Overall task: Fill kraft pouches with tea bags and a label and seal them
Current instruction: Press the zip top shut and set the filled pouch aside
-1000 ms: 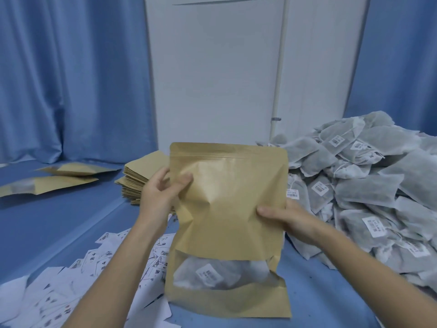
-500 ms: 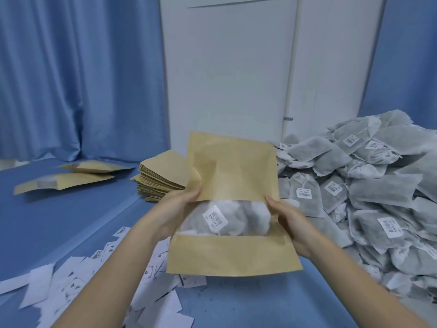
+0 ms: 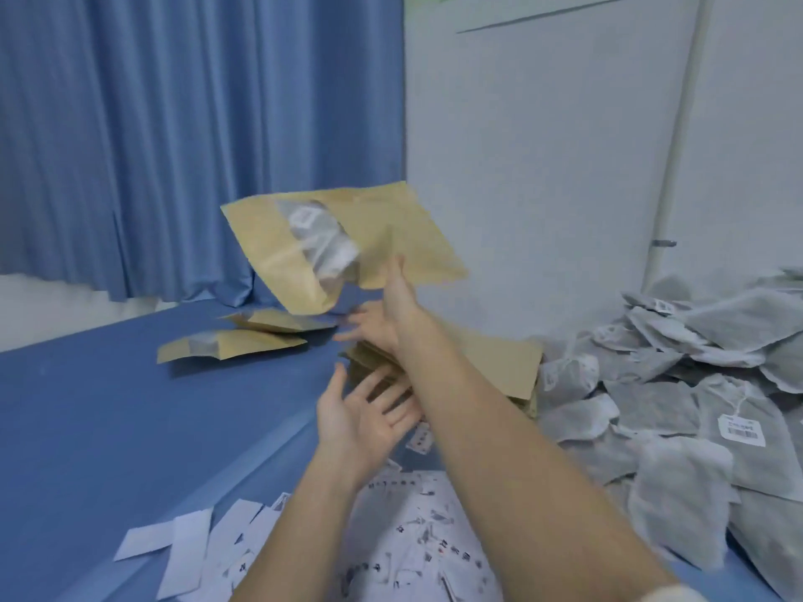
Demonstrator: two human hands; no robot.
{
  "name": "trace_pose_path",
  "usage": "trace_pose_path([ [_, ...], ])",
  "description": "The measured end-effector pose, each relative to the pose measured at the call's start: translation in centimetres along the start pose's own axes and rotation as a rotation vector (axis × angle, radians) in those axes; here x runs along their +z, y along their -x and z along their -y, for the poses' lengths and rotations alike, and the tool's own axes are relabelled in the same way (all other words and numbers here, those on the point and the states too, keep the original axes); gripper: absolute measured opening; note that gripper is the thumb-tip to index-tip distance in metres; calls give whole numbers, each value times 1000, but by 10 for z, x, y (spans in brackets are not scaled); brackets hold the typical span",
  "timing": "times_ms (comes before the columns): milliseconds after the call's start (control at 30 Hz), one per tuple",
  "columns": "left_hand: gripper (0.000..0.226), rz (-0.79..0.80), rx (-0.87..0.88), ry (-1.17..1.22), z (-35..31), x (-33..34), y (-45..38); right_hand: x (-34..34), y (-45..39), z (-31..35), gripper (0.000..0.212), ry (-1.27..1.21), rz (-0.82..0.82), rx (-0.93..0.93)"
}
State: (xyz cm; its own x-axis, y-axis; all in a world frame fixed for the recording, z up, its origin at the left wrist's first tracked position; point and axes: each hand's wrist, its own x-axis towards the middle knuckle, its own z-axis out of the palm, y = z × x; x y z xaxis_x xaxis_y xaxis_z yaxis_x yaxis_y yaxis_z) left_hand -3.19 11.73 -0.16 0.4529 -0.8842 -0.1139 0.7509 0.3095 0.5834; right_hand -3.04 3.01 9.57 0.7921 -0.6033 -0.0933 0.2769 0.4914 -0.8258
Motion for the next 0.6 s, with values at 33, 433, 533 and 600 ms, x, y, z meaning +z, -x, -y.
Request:
trace_pose_path([
  [33, 58, -24, 28, 1, -10, 1, -6, 17, -21, -1, 85, 48, -17, 55],
  [433, 59, -148, -61, -190, -6, -16, -67, -118, -86, -43, 47, 1408, -426, -446],
  [533, 55, -167, -94, -175, 5, -22, -77, -162, -87, -40, 65, 1945, -488, -364],
  [600, 54, -178, -109, -175, 10, -24, -82, -183, -85, -44, 80, 2050, -469, -201],
])
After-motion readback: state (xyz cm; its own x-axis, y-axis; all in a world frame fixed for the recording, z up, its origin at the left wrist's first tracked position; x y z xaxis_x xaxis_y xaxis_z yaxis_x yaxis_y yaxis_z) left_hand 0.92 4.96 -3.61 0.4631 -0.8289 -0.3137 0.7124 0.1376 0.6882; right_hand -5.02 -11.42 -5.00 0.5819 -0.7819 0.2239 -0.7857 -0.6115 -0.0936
